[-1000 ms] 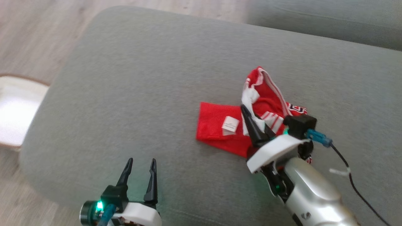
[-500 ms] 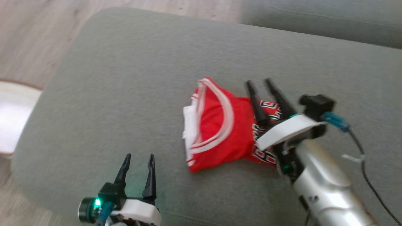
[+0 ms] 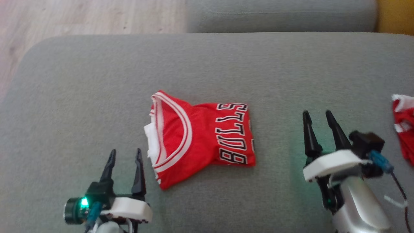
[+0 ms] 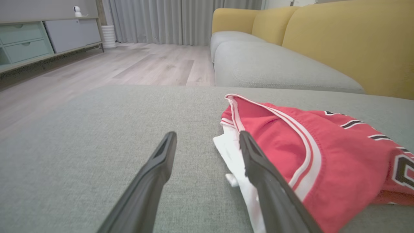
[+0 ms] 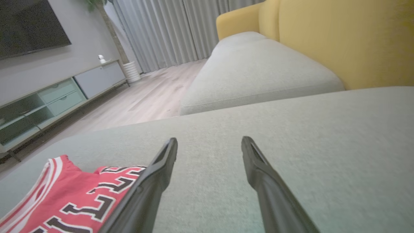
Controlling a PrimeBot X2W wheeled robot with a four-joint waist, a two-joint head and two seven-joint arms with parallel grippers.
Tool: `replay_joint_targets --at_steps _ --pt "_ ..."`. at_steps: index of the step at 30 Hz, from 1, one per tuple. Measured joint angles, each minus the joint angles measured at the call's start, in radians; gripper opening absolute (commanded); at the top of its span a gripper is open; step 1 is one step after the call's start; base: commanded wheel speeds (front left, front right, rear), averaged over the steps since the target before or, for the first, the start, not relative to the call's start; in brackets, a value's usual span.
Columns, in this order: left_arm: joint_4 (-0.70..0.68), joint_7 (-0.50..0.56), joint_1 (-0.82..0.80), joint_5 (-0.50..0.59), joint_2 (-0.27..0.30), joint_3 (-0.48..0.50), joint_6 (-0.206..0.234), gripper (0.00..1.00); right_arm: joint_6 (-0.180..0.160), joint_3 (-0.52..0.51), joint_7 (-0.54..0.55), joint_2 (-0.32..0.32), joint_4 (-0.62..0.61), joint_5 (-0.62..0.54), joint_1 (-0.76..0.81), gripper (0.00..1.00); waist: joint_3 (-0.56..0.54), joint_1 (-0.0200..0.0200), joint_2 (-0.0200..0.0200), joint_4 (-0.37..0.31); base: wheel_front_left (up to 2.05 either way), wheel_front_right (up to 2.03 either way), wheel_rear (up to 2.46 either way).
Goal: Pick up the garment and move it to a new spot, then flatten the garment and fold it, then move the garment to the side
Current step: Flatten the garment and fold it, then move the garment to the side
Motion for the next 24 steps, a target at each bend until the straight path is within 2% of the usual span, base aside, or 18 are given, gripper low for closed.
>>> replay_joint_targets --at_steps 6,14,20,24 --pt "-0.014 0.000 0.050 0.000 0.000 0.026 0.003 1.00 0.000 -0.040 0.000 0.006 0.004 -0.038 0.074 1.00 -0.024 -0.0001 0.0000 -0.043 0.00 0.00 0.00" --pt "-0.013 0.000 0.086 -0.012 0.000 0.026 0.010 1.00 0.000 -0.029 0.000 0.014 0.017 -0.020 0.111 1.00 -0.030 -0.0001 0.0000 -0.040 0.00 0.00 0.00" --pt "-0.013 0.000 0.075 -0.012 0.000 0.003 0.007 1.00 0.000 0.099 0.000 0.013 0.037 0.005 0.067 1.00 -0.014 -0.0001 0.0000 -0.008 0.00 0.00 0.00" --pt "-0.012 0.000 0.066 -0.012 0.000 -0.019 -0.001 1.00 0.000 0.216 0.000 0.013 0.122 0.026 -0.040 1.00 0.000 0.0000 0.0000 0.032 0.00 0.00 0.00"
